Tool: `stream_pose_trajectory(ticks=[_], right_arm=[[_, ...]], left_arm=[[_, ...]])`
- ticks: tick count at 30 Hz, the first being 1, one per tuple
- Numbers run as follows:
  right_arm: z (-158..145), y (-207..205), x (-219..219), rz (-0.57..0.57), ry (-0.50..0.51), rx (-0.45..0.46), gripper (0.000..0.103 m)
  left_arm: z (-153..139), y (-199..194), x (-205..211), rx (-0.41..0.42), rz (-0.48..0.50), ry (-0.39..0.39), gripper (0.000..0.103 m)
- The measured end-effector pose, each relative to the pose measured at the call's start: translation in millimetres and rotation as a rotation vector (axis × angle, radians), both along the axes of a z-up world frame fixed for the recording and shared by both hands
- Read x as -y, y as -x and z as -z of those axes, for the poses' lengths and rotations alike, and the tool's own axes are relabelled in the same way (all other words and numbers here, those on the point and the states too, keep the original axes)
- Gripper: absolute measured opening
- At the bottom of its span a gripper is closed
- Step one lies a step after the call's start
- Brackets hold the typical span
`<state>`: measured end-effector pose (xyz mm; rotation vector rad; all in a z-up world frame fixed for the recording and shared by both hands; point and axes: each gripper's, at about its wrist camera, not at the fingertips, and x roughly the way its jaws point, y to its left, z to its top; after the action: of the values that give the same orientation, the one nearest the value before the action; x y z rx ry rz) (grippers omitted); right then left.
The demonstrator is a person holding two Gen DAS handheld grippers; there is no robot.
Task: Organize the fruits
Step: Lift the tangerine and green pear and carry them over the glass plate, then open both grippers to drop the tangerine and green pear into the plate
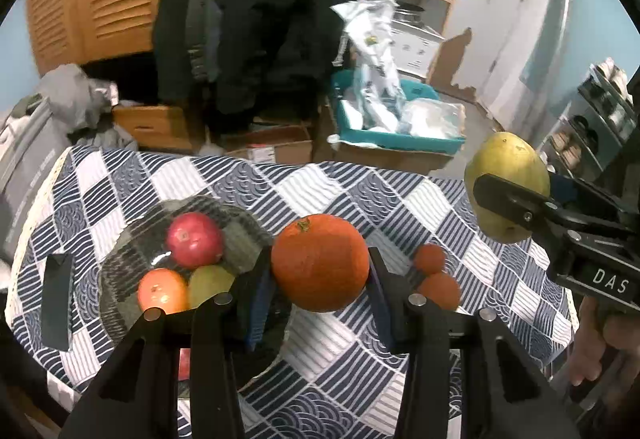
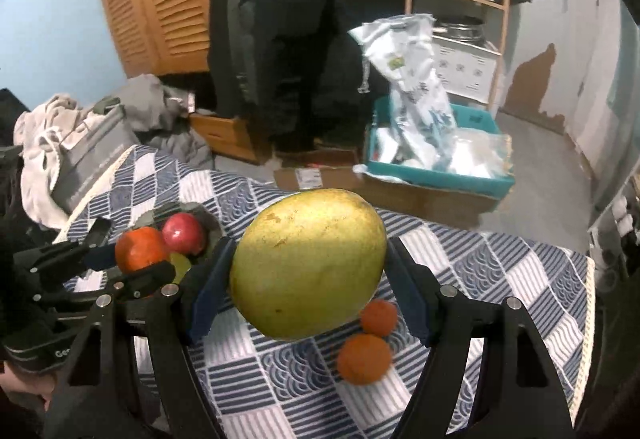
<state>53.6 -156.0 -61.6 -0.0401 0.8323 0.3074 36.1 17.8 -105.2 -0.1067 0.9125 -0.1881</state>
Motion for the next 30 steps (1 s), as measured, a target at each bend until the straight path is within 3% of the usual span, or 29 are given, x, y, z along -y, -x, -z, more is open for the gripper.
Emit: stream_pose_trajectory(ticks=[14, 30], right_arm=[[20, -32, -74, -0.113, 0.005, -0.051, 0.075], [91, -68, -153, -0.231, 0.079, -0.183, 0.075]], left_arm=[[16, -4, -71, -0.037, -0.145, 0.014, 0.045], [66, -10, -138, -0.136, -0.3, -0.001, 0.045]])
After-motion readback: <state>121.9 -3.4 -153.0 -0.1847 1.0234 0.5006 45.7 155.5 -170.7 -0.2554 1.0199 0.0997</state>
